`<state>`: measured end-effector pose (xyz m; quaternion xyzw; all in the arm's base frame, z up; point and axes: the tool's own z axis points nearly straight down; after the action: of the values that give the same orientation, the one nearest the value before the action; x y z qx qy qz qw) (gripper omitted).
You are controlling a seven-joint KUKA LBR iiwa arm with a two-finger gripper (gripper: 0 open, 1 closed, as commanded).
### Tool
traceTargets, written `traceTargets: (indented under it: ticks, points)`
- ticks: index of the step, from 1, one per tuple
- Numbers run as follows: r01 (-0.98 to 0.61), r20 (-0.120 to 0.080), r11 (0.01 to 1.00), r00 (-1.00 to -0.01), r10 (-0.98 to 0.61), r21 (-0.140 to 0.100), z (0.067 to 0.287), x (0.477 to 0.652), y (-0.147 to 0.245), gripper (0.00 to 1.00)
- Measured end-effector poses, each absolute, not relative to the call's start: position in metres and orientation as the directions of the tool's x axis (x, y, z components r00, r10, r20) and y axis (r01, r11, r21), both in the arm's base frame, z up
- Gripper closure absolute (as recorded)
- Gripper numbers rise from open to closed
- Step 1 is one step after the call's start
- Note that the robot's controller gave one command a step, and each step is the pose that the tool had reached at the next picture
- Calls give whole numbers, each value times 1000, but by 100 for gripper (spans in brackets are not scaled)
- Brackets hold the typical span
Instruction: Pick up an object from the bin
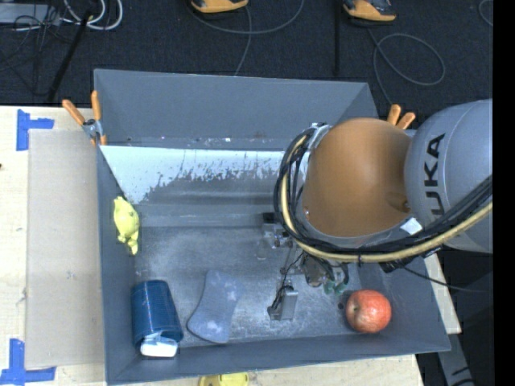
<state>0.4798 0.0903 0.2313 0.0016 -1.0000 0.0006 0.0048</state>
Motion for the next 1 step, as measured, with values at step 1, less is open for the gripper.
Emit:
traceTargets:
  ticks: [1]
  points:
    - [1, 1, 1000, -1000, 1, 0, 236, 481, 90, 0]
